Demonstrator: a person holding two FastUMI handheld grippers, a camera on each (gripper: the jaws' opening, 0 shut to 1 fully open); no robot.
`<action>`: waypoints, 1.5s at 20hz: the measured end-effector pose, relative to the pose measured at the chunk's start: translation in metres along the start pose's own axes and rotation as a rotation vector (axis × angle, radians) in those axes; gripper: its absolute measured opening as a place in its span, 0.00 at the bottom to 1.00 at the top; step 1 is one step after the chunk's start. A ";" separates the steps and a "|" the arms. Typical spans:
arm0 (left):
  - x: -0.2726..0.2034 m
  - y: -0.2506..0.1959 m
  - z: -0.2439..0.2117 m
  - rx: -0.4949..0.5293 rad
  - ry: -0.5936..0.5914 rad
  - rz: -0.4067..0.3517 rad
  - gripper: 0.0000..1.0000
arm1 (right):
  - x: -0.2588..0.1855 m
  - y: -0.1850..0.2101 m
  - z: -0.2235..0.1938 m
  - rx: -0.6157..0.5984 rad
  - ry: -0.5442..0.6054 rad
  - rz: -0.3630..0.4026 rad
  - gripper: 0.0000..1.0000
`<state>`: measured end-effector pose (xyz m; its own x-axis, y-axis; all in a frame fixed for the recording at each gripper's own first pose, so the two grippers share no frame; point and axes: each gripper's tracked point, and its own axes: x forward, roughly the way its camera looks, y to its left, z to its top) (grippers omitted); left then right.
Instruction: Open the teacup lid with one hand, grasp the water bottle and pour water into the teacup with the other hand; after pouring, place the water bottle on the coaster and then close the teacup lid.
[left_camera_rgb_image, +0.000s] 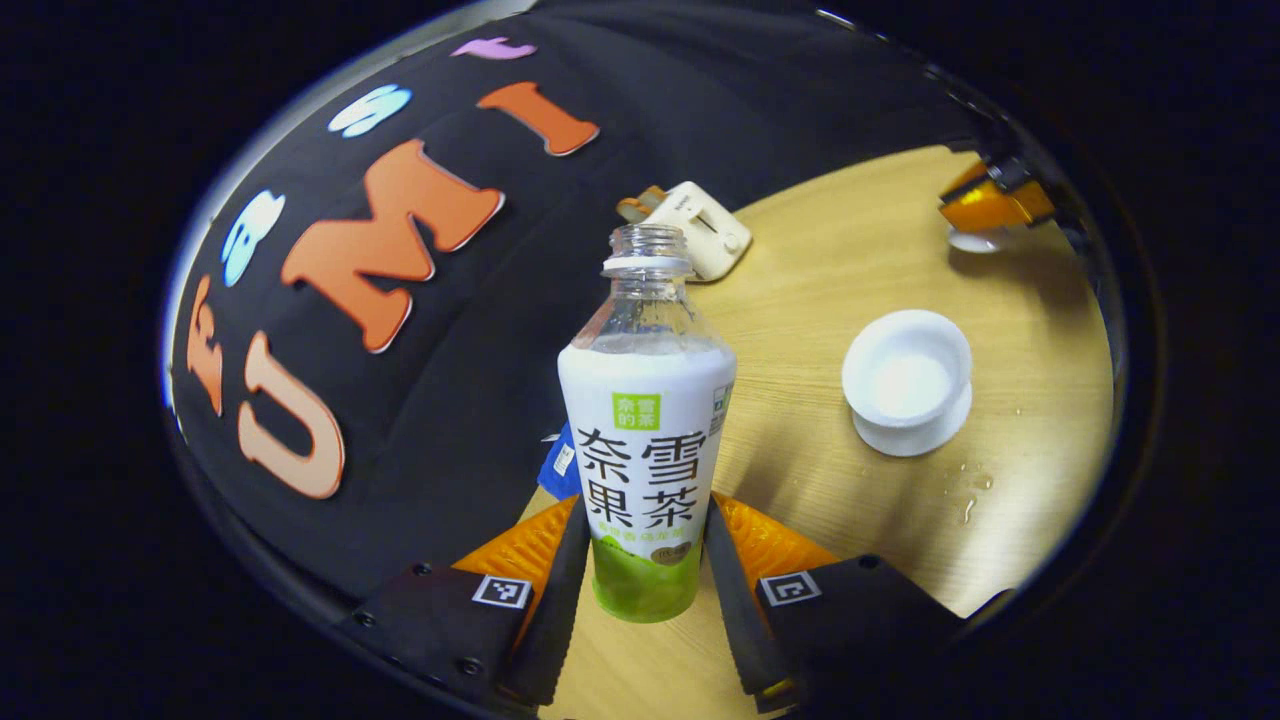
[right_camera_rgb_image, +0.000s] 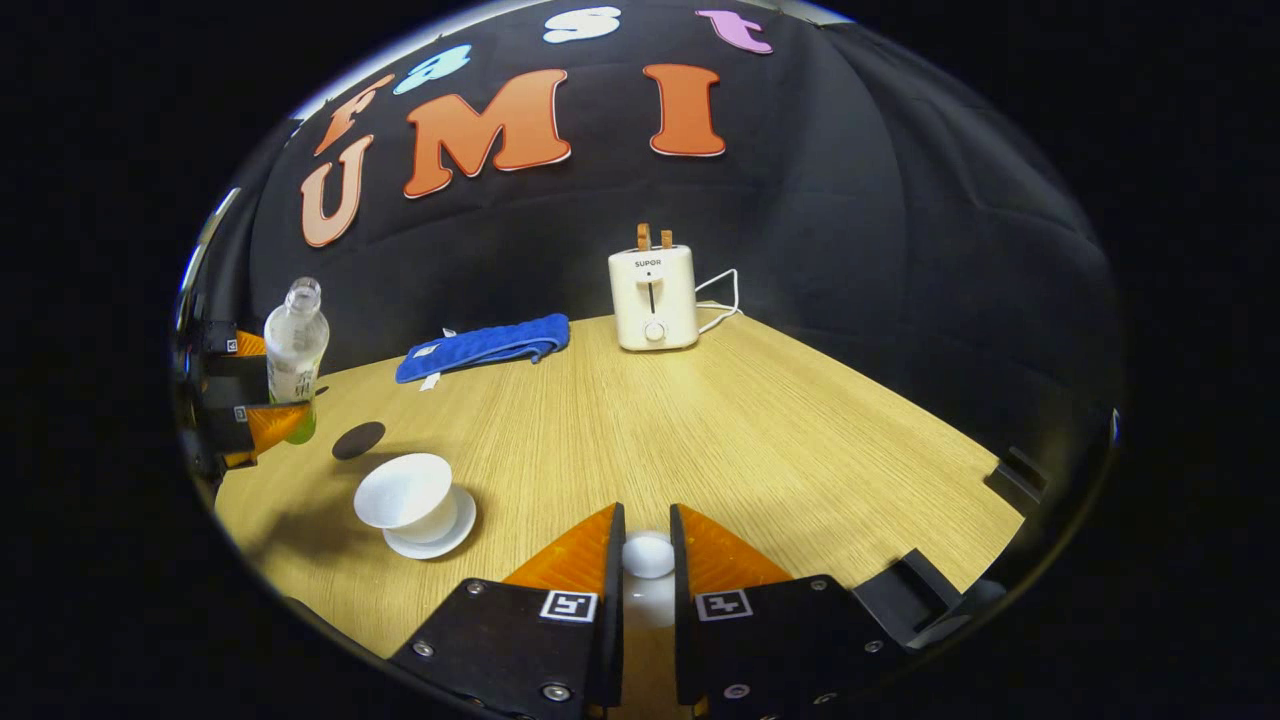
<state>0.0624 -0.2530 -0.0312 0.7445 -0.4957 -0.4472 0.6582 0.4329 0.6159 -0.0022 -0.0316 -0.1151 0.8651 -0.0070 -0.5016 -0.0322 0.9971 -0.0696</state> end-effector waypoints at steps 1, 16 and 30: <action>0.000 0.003 -0.001 -0.096 -0.021 -0.009 0.68 | 0.000 0.001 0.000 -0.006 0.001 0.000 0.22; 0.057 0.069 -0.049 -0.788 -0.157 0.017 0.65 | 0.004 0.013 0.007 -0.033 0.007 -0.013 0.22; 0.084 0.051 -0.078 -0.830 -0.103 -0.021 0.69 | 0.012 0.013 0.001 -0.038 0.037 -0.022 0.22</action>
<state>0.1669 -0.2134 -0.0879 0.7436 -0.5589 -0.3671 0.5704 0.8167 -0.0880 0.0085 -0.0189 -0.1214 0.8467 -0.0327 -0.5311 -0.0328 0.9930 -0.1134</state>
